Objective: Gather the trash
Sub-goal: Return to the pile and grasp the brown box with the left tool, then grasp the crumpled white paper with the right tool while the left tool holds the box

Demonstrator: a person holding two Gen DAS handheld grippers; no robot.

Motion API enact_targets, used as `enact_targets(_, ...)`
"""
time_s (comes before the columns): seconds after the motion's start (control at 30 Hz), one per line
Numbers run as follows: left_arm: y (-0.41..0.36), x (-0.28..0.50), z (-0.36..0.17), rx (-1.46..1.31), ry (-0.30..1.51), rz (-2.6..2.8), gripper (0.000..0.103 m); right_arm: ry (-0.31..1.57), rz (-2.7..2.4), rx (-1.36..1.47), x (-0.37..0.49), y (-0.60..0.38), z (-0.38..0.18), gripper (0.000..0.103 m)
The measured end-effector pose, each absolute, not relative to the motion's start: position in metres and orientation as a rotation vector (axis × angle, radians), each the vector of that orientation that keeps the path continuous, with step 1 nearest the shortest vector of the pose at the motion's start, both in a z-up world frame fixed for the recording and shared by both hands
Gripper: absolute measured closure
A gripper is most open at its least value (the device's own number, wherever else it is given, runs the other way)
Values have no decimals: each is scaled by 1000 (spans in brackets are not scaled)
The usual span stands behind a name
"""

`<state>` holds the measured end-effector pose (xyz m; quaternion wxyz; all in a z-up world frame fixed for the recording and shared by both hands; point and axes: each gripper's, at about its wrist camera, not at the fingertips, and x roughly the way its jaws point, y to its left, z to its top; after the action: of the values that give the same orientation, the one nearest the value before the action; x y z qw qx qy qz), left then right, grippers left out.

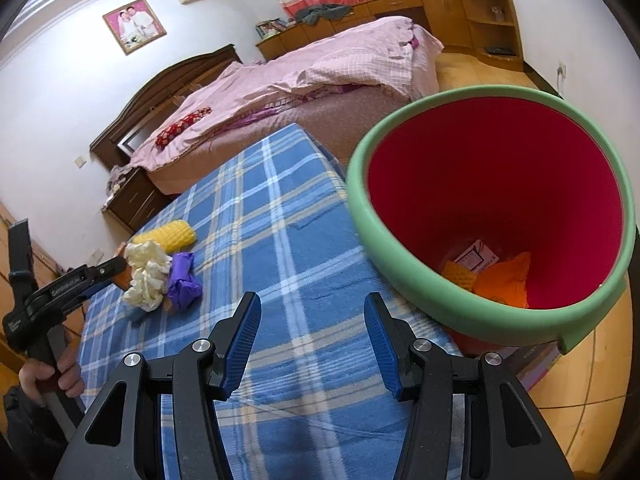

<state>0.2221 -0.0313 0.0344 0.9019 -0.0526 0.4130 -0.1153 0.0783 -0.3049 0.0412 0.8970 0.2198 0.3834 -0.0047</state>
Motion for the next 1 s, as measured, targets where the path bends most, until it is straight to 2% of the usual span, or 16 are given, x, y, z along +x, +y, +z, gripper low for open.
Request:
enact_targets(0.3,10,187,44,-148,750,-102,50,786,73,388,91,-265,60,48)
enact_targets(1.0,64,190,17,-299,724,-55,50,818,219,264,153,-154,57,48)
